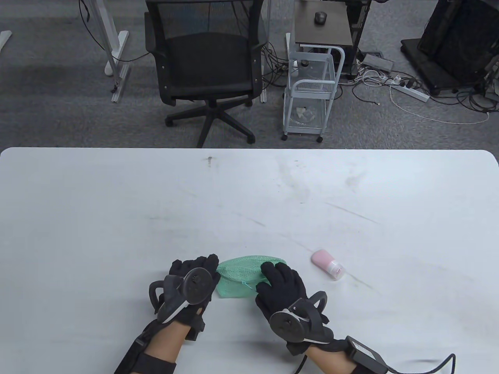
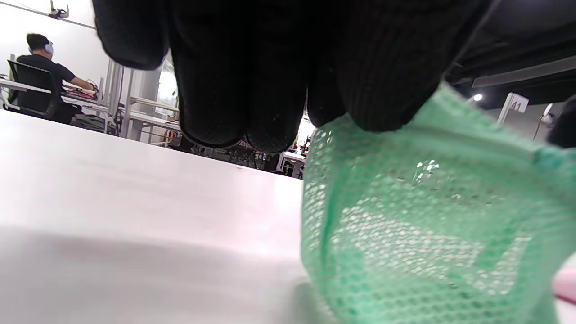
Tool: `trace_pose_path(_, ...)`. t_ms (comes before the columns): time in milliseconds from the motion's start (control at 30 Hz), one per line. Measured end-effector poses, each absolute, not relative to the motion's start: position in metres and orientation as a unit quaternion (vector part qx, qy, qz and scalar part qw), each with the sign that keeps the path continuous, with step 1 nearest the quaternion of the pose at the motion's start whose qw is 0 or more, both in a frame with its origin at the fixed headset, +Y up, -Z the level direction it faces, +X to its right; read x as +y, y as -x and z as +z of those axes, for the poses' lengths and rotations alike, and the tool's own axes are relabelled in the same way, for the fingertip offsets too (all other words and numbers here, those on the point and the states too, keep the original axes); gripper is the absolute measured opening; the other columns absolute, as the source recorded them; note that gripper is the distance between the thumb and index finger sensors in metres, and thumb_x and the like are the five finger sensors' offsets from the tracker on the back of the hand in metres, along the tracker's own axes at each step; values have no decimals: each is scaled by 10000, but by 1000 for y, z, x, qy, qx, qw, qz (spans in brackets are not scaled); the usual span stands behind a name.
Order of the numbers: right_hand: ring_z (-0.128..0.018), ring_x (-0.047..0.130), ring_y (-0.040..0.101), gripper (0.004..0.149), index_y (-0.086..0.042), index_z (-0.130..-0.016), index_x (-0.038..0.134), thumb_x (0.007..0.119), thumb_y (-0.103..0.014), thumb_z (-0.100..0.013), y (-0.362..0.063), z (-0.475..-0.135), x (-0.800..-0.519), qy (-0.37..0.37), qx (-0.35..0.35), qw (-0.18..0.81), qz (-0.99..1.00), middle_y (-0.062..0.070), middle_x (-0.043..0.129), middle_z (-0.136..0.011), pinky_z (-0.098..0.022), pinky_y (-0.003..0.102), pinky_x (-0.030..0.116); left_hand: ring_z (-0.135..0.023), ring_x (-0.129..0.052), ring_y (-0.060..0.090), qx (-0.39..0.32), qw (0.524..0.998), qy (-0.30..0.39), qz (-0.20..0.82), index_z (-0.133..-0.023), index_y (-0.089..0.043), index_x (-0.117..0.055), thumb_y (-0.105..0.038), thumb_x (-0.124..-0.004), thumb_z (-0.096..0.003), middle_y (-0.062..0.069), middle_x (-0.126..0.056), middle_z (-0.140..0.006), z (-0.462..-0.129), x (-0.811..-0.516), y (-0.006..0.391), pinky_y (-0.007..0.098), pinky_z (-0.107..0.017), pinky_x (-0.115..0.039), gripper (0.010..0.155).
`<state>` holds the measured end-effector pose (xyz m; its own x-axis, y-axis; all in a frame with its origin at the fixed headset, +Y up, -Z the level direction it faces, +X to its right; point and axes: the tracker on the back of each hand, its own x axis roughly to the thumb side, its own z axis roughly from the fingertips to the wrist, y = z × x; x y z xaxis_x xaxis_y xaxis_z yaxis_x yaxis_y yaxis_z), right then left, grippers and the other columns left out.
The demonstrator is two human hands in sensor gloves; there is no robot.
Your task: Take cleansing milk out of the toiletry bag
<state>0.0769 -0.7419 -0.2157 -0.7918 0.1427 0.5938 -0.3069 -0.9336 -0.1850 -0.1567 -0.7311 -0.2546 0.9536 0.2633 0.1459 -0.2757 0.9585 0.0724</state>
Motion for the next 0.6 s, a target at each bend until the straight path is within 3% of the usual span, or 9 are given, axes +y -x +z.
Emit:
trace_pose_path(333,-866,702,681,364,-43,-806,927,864,-291,-548,-76,-215,-741,-301,-141,122,935,323,693,-1086,-597,736,624,-926,-910,412,-131,979,-39,154,-1043,-282,-769,-431,-921,-466,100,-887,-1060,-242,-727,137,661,-737,-601,615)
trace_pose_path(600,-869,702,679,363,-46,-806,928,864,-292,-547,-75,-214,-741,-305,-140,121,934,322,694,-1086,-600,734,622,-911,-934,400,-143,982,-47,113,-995,-300,-834,-400,-935,-462,62,-922,-1034,-245,-733,126,662,-737,-608,552)
